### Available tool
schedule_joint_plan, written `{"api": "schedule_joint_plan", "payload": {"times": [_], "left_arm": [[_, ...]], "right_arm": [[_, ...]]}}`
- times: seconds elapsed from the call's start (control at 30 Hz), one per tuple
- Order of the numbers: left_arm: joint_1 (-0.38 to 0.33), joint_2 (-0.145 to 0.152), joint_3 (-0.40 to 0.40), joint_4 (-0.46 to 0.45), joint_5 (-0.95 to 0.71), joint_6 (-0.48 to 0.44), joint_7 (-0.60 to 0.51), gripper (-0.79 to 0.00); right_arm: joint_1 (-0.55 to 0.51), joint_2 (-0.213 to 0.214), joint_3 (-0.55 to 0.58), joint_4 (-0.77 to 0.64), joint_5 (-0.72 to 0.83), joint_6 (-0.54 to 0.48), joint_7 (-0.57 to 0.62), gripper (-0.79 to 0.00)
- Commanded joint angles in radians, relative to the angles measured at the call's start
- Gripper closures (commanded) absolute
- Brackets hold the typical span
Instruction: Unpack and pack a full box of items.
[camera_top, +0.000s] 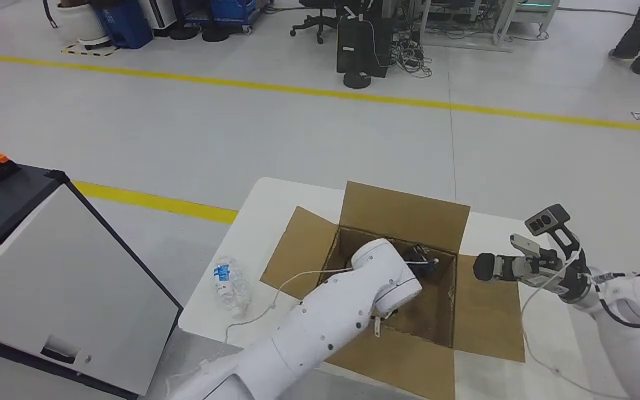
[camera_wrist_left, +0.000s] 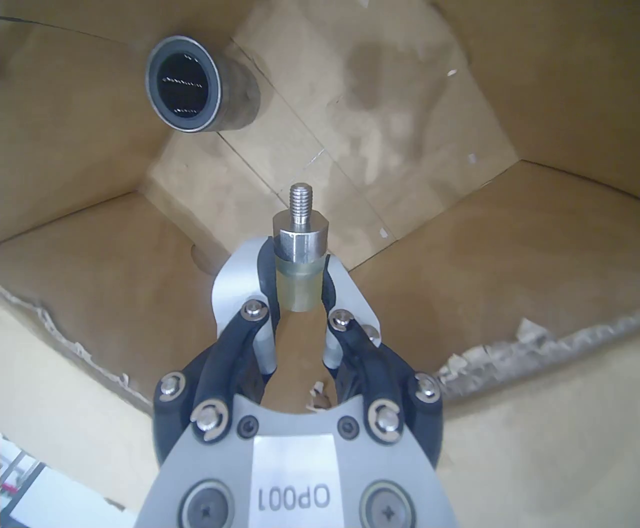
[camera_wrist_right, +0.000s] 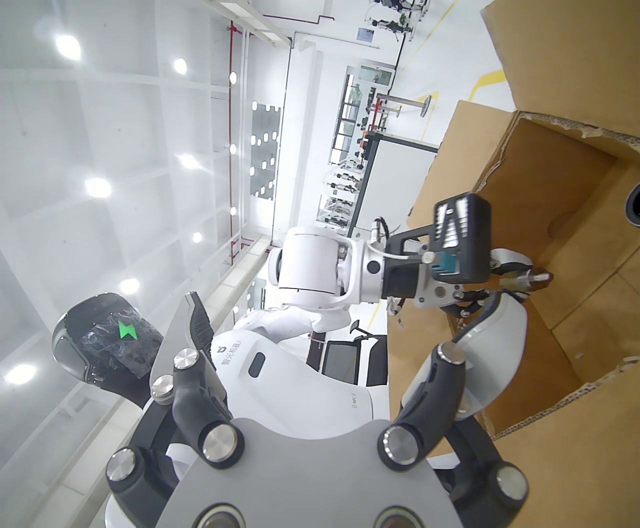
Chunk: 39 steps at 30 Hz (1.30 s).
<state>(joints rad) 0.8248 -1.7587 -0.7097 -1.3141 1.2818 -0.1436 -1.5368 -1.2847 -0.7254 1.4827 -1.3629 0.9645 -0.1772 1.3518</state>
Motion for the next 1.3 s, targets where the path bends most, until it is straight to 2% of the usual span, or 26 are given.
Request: {"api": "schedule_joint_plan", "payload": {"times": [0.0,0.57,0.67,1.0,1.27], "left_arm": [[0.012,0.004,-0.002,-0.027,0.008,-0.003,0.001,0.0],[0.012,0.004,-0.002,-0.027,0.008,-0.003,0.001,0.0],[0.037,0.01,-0.032,-0.041,-0.02,0.017,0.019,0.0],[0.081,0.039,-0.088,-0.162,-0.044,0.181,0.001,0.0],[0.104,0.074,-0.097,-0.314,-0.043,0.288,0.001,0.0]], "right_arm": [[0.0,0.0,0.0,0.0,0.0,0.0,0.0,-0.785],[0.0,0.0,0.0,0.0,0.0,0.0,0.0,-0.785],[0.0,0.0,0.0,0.0,0.0,0.0,0.0,-0.785],[0.0,0.0,0.0,0.0,0.0,0.0,0.0,-0.785],[0.0,0.0,0.0,0.0,0.0,0.0,0.0,-0.785]]}}
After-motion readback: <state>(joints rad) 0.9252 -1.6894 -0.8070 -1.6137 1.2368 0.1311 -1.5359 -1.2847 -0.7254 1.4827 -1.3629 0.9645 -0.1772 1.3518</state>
